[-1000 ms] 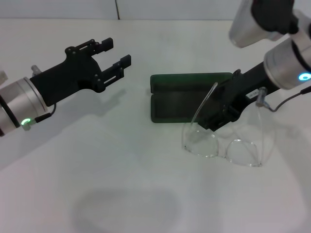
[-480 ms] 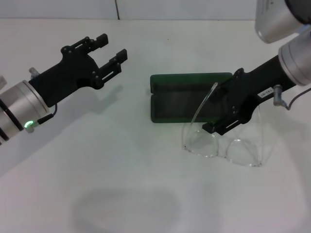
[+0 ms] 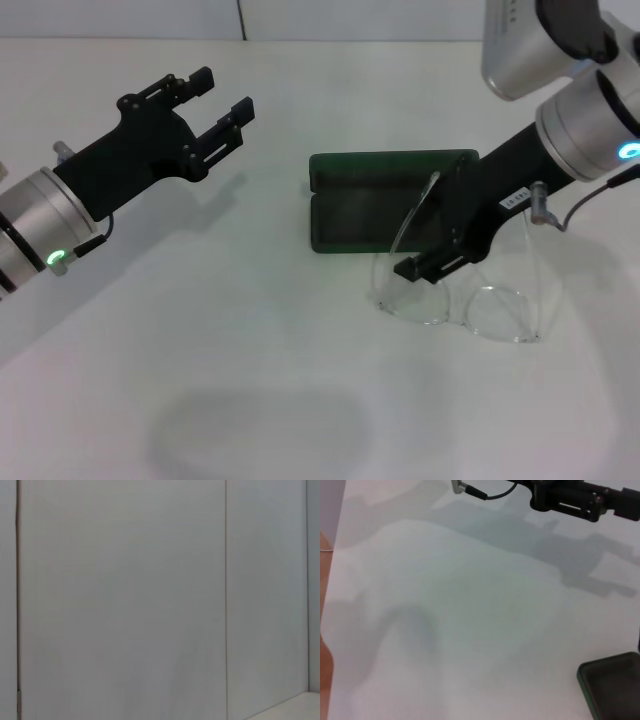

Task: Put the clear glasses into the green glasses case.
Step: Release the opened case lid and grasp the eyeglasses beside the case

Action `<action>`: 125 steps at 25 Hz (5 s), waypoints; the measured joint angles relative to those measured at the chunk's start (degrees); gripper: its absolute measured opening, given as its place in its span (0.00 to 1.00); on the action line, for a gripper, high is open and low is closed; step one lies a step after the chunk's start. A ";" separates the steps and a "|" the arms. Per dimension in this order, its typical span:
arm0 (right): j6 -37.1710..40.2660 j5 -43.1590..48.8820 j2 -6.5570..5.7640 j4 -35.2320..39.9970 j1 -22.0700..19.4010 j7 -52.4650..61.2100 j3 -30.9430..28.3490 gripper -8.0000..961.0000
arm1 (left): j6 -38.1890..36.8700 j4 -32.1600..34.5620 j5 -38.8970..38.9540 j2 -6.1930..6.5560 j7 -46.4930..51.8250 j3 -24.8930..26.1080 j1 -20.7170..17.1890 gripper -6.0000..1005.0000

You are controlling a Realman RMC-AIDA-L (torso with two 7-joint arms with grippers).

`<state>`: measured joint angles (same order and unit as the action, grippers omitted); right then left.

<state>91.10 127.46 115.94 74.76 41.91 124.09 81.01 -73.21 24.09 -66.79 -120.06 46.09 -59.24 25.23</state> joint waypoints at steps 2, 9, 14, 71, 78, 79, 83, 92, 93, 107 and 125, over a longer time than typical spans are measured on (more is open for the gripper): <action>-0.90 0.02 0.02 -0.77 0.39 0.05 0.26 0.74 | 0.00 -0.01 0.01 0.00 -0.02 -0.03 -0.05 0.59; -4.85 -0.18 0.11 -2.41 1.25 0.14 2.84 0.59 | 0.01 -0.16 0.07 0.07 -1.04 -0.04 -0.15 0.59; -6.65 -0.43 0.22 -2.95 1.39 0.31 3.69 0.59 | 0.09 -1.01 0.09 0.15 -2.39 0.00 -0.14 0.59; -0.56 -7.47 -0.32 8.74 -5.95 -5.98 -5.11 0.12 | 0.70 -1.44 -0.36 0.15 -3.03 -0.35 -0.27 0.59; -5.54 -10.36 -0.12 10.12 -9.18 -9.22 -6.07 0.16 | 0.70 -2.30 -0.02 0.16 -3.82 -0.27 -0.28 0.59; -5.79 -11.32 -0.12 10.61 -9.86 -9.82 -6.71 0.17 | 0.69 -2.30 -0.01 0.14 -3.87 -0.29 -0.28 0.59; -5.82 -17.17 -0.30 12.16 -13.26 -13.47 -10.54 0.19 | 0.70 -2.30 0.02 0.13 -3.89 -0.19 -0.27 0.59; -2.94 -40.23 -0.43 0.43 -24.67 -40.21 -16.96 0.37 | 0.70 -2.39 0.12 0.09 -3.91 0.00 -0.21 0.59; -2.19 -41.80 -0.45 -1.86 -25.42 -43.07 -18.03 0.41 | 0.70 -2.39 0.14 0.09 -3.91 0.01 -0.23 0.59; 1.11 -37.22 -1.33 -31.25 -25.35 -62.48 -32.47 0.45 | 0.70 -2.38 1.20 0.00 -4.41 -0.01 0.12 0.59; -11.00 -36.49 -0.11 -52.18 -17.75 -76.01 -31.09 0.43 | 0.68 -2.76 1.09 0.00 -4.50 -0.42 0.81 0.59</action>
<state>80.10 90.96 115.83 22.58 24.16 48.09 49.92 -72.53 21.33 -65.70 -120.06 41.59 -59.66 26.04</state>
